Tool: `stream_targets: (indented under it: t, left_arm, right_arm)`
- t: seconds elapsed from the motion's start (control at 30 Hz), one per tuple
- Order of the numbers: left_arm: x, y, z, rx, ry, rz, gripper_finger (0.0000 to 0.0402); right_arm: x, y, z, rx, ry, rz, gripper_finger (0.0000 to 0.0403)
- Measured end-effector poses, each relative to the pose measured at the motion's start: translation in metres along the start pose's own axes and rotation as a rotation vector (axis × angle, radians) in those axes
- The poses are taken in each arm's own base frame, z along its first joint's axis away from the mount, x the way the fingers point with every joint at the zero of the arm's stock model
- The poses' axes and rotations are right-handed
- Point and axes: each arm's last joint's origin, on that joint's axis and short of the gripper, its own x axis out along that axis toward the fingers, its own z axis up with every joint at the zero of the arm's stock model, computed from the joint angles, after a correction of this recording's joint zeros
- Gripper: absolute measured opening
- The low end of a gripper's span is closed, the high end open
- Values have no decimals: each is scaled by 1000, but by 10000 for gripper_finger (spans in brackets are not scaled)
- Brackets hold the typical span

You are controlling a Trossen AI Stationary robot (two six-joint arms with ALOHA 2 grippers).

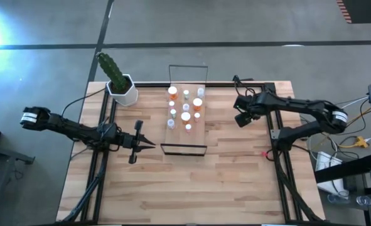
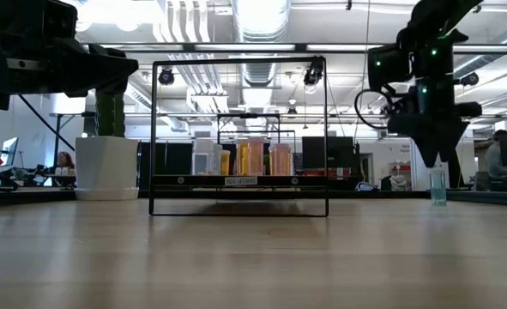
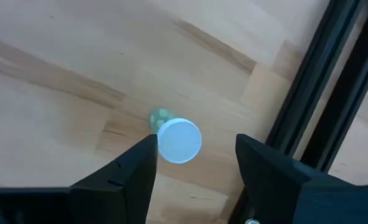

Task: Pick and place medicine bottles onto shelf by color
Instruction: Put the green transparent pill bottle on the shelf

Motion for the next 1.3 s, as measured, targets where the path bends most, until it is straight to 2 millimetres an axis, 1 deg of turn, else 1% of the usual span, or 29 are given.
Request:
stream_targets:
  t: [0.07,0.2,0.33,0.47,0.6,0.77,0.87,0.97,1.07,1.2,1.3]
  left_arm:
    - [0,0,0,0,0,0,24]
    - [0,0,0,0,0,0,24]
    - [0,0,0,1,0,0,24]
    - [0,0,0,1,0,0,24]
    - [0,0,0,1,0,0,24]
    - [0,0,0,1,0,0,24]
    - [0,0,0,1,0,0,24]
    - [0,0,0,1,0,0,24]
    - [0,0,0,1,0,0,24]
    - [0,0,0,1,-1,0,24]
    - [0,0,1,3,-7,2,24]
  right_arm:
    - [3,-2,1,5,9,4,203]
    - [11,-5,2,13,34,85,193]
    - [18,-11,1,30,57,76,184]
    - [23,-12,3,14,35,88,175]
    - [24,-11,5,7,16,100,153]
    - [24,-11,4,2,27,119,113]
    - [22,-11,4,-1,36,121,102]
    - [14,-7,8,-4,30,181,110]
    - [0,4,10,-42,10,259,123]
    - [-31,33,10,-152,-89,344,119]
    - [-58,64,6,-256,-210,414,111]
